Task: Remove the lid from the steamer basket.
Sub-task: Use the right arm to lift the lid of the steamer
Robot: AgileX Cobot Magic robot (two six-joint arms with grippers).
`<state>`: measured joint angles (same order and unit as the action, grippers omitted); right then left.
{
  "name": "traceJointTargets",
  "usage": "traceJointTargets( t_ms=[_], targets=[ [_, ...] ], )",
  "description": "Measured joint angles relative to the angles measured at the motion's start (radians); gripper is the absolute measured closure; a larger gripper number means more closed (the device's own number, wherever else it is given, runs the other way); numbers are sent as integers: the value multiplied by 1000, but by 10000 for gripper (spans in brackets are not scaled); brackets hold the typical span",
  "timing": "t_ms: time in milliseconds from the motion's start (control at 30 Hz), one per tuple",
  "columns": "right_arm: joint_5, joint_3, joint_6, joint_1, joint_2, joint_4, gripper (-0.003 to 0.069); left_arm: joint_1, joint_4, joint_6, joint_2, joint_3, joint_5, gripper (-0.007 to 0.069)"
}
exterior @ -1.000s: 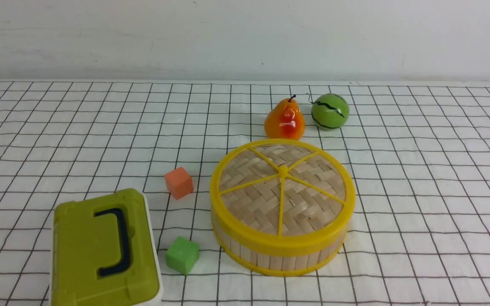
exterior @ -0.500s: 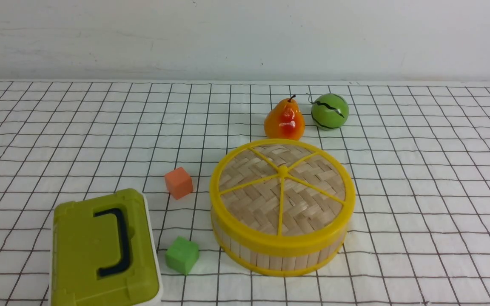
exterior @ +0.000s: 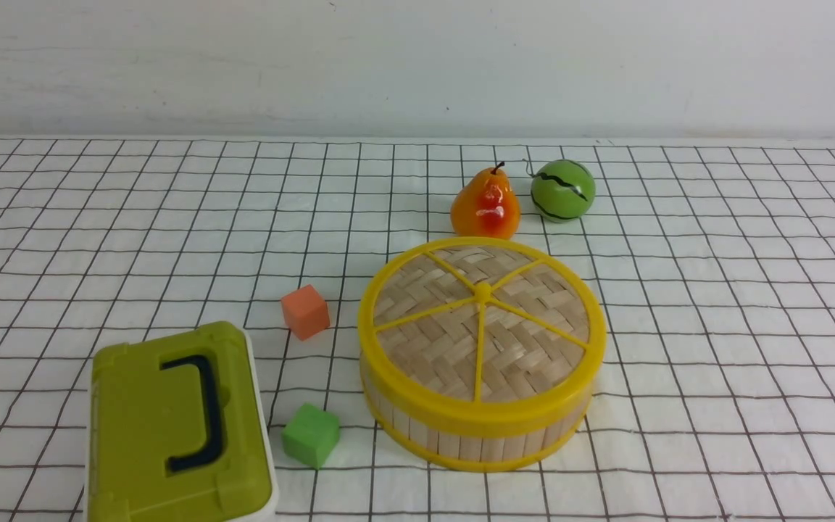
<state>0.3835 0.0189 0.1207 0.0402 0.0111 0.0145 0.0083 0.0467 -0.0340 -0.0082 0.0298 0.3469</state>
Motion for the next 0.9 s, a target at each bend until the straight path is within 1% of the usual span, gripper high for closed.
traceJointTargets(
  t_ms=[133, 233, 333, 467, 533, 600, 733, 900],
  targets=[
    [0, 0, 0, 0, 0, -6, 552, 0, 0, 0, 0, 0, 0, 386],
    [0, 0, 26, 0, 0, -77, 547, 0, 0, 0, 0, 0, 0, 386],
    [4, 0, 110, 0, 0, -251, 545, 0, 0, 0, 0, 0, 0, 386],
    [19, 4, 279, 0, 0, -552, 539, 0, 0, 0, 0, 0, 0, 386],
    [19, 7, 316, 0, 0, -637, 536, 0, 0, 0, 0, 0, 0, 386],
    [8, 8, 326, 0, 0, -691, 533, 0, 0, 0, 0, 0, 0, 386],
    [-32, 8, 306, 0, 0, -688, 531, 0, 0, 0, 0, 0, 0, 386],
    [-85, 8, 214, 0, 0, -657, 530, 0, 0, 0, 0, 0, 0, 386]
  ],
)
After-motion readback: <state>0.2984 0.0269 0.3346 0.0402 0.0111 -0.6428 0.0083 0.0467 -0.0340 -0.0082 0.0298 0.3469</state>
